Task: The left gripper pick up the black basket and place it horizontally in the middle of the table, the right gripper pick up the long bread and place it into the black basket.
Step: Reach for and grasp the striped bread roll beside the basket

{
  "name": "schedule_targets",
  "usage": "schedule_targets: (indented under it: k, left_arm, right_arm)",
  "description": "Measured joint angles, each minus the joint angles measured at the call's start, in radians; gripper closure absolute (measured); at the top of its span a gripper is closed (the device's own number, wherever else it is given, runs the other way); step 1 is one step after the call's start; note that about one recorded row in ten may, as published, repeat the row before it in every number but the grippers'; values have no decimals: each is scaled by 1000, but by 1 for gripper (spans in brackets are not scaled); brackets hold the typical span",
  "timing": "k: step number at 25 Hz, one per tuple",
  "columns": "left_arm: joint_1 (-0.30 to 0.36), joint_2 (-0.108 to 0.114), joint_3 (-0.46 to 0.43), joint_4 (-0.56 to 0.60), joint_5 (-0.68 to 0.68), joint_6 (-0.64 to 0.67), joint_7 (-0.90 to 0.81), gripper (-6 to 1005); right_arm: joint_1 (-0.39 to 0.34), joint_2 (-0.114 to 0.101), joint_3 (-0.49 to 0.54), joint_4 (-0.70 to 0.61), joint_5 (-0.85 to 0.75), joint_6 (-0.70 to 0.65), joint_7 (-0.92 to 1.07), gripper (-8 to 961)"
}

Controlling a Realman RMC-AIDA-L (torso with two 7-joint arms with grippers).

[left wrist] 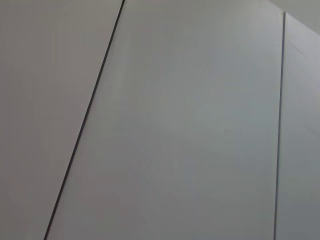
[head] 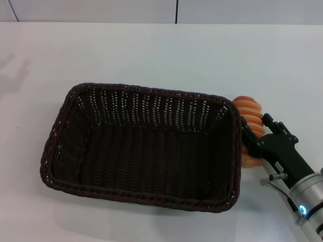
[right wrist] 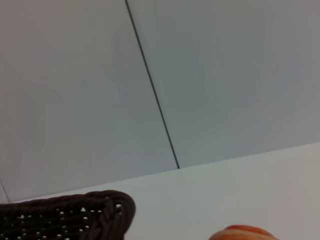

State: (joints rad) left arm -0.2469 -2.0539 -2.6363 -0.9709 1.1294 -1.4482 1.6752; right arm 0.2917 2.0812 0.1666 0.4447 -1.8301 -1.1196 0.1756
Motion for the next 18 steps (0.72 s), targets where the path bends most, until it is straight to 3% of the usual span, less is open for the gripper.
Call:
schedule_targets:
  k: [18]
  left_arm:
    - [2,-3,-16,-2,-27,-40,-12,505]
  right_arm:
    - [13,-1,-6,-19,0,8,39,347]
